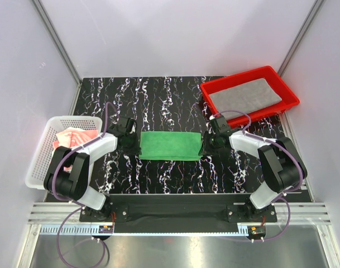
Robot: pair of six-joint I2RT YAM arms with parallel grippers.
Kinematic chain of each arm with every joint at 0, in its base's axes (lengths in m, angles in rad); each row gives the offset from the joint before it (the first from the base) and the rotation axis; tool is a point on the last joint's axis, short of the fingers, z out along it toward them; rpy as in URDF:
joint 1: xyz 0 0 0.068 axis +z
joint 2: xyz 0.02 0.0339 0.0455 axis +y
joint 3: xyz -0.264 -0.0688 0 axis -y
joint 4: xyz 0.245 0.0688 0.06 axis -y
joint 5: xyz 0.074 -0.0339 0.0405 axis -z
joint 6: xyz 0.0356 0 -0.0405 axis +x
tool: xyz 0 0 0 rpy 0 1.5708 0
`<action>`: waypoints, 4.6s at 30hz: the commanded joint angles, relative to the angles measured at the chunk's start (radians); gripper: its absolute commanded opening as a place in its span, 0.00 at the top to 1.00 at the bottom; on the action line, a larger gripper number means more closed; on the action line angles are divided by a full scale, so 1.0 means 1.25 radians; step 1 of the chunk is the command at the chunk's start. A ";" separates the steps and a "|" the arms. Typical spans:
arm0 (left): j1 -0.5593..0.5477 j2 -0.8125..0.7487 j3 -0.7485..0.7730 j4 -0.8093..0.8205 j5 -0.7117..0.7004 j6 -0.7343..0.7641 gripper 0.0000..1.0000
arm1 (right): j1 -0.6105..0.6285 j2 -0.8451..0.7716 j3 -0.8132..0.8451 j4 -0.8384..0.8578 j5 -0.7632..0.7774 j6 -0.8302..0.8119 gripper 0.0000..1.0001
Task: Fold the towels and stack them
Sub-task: Fold the towel
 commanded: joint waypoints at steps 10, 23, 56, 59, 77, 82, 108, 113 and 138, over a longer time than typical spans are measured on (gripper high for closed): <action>-0.001 -0.021 0.045 -0.021 0.017 -0.001 0.93 | -0.001 -0.061 -0.011 0.001 -0.011 0.013 0.61; -0.002 -0.047 0.033 -0.026 0.044 -0.003 0.71 | -0.001 -0.078 -0.028 0.006 -0.027 0.036 0.61; -0.023 -0.029 0.007 -0.040 -0.018 0.004 0.73 | -0.001 -0.084 -0.062 0.024 -0.020 0.051 0.63; -0.024 -0.030 0.007 -0.040 -0.018 0.004 0.71 | -0.001 -0.082 -0.061 0.024 -0.021 0.049 0.63; -0.034 -0.006 0.002 -0.005 0.028 -0.007 0.77 | -0.001 -0.079 -0.060 0.022 -0.020 0.043 0.66; -0.034 -0.002 0.008 -0.011 0.019 -0.012 0.97 | -0.001 -0.089 -0.063 0.017 -0.015 0.044 0.78; -0.034 -0.090 0.163 -0.216 -0.048 0.028 1.00 | -0.001 -0.197 0.018 -0.097 -0.069 0.008 1.00; -0.033 -0.089 0.110 -0.200 -0.048 0.036 1.00 | 0.000 -0.234 -0.090 0.003 -0.108 0.063 1.00; -0.039 -0.053 0.207 -0.238 -0.166 0.058 0.63 | 0.004 -0.271 -0.074 -0.040 -0.009 0.070 0.67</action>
